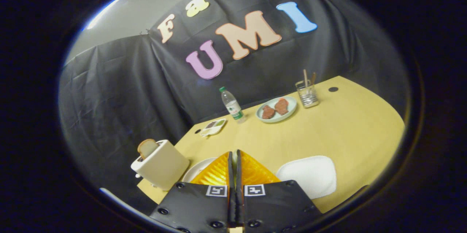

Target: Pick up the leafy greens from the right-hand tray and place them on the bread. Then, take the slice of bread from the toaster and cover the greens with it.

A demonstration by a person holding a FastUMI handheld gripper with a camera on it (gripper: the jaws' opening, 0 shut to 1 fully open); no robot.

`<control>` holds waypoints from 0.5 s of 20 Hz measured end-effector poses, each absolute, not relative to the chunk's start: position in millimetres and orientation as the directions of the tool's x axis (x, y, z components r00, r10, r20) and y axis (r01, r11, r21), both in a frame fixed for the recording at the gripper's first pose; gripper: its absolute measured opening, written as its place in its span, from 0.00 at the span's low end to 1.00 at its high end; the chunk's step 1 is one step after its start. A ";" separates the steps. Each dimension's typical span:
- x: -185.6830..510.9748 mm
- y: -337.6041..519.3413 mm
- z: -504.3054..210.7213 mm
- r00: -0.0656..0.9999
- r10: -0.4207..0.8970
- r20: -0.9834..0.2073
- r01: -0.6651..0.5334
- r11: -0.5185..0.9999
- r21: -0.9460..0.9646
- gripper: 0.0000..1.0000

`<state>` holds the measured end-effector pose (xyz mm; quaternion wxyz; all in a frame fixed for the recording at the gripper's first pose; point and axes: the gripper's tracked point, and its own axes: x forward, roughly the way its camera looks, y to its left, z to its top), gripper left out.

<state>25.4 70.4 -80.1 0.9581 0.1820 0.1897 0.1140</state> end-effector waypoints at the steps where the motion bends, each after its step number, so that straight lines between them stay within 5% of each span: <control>1: 28.8 90.1 -78.4 0.894 0.319 -0.315 -0.177 0.896 0.407 0.03; 10: 60.5 234.5 -112.4 0.840 0.460 -0.289 -0.281 0.824 0.492 0.03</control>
